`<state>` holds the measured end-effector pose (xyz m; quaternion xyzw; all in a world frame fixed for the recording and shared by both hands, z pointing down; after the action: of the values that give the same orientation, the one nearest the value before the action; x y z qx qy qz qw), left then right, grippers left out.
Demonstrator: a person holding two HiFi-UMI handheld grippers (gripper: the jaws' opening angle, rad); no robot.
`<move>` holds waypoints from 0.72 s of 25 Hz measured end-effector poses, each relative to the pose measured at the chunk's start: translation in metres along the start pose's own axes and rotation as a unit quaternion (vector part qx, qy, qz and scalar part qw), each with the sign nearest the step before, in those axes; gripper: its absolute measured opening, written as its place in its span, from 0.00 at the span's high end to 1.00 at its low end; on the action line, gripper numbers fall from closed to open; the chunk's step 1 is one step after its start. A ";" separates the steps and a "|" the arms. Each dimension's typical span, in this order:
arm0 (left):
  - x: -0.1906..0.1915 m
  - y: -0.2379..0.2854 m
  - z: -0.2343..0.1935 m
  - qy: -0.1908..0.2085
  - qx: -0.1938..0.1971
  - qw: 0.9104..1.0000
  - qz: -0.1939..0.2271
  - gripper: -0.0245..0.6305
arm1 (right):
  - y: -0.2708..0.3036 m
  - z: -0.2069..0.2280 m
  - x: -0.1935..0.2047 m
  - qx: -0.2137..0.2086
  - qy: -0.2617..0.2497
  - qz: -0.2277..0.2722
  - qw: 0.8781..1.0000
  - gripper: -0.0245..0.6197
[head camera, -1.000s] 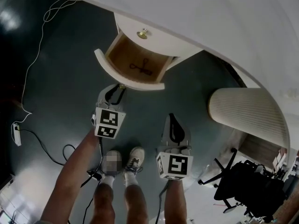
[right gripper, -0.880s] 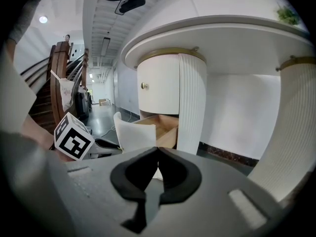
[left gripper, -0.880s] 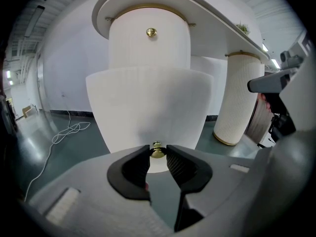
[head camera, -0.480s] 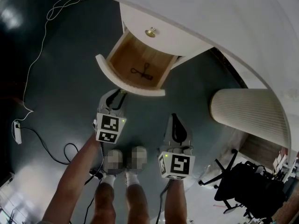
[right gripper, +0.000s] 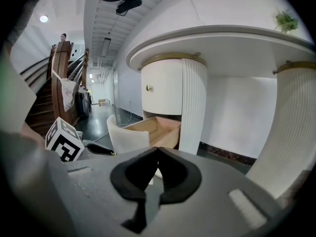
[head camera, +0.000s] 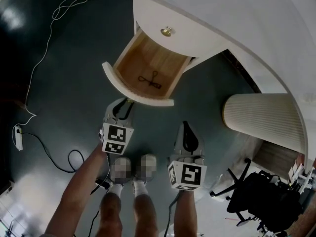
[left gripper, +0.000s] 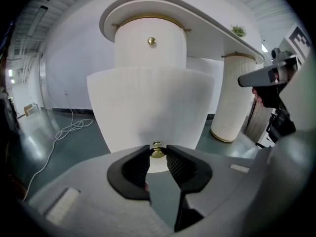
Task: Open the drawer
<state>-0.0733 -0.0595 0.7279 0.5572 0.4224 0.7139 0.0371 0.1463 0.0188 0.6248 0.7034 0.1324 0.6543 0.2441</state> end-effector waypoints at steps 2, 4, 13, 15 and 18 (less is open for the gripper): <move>0.003 -0.004 0.000 0.001 0.001 1.000 0.000 0.79 | -0.003 -0.002 0.002 0.001 0.001 0.000 1.000 0.96; 0.006 -0.008 0.001 0.001 0.001 1.000 -0.001 0.79 | -0.006 -0.004 0.003 0.001 0.001 -0.001 1.000 0.96; 0.021 -0.024 0.003 -0.002 -0.002 1.000 0.000 0.79 | -0.018 -0.012 0.011 -0.001 0.003 -0.004 1.000 0.96; 0.024 -0.028 0.003 -0.001 -0.001 1.000 0.000 0.79 | -0.020 -0.012 0.011 -0.001 0.004 -0.003 1.000 0.96; 0.030 -0.035 0.003 0.001 0.001 1.000 -0.002 0.79 | -0.022 -0.013 0.012 -0.002 0.002 -0.003 1.000 0.96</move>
<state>-0.0965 -0.0197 0.7286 0.5555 0.4243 0.7141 0.0371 0.1374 0.0458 0.6234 0.7011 0.1337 0.6555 0.2467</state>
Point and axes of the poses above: the fingertips, and each gripper's own axes: y forward along the fingers, z to its right, x out of its underside, the point moved 8 cm from there along -y, backward along the fingers, and after that the axes turned 4 degrees about -z, right-handed, at the moved point
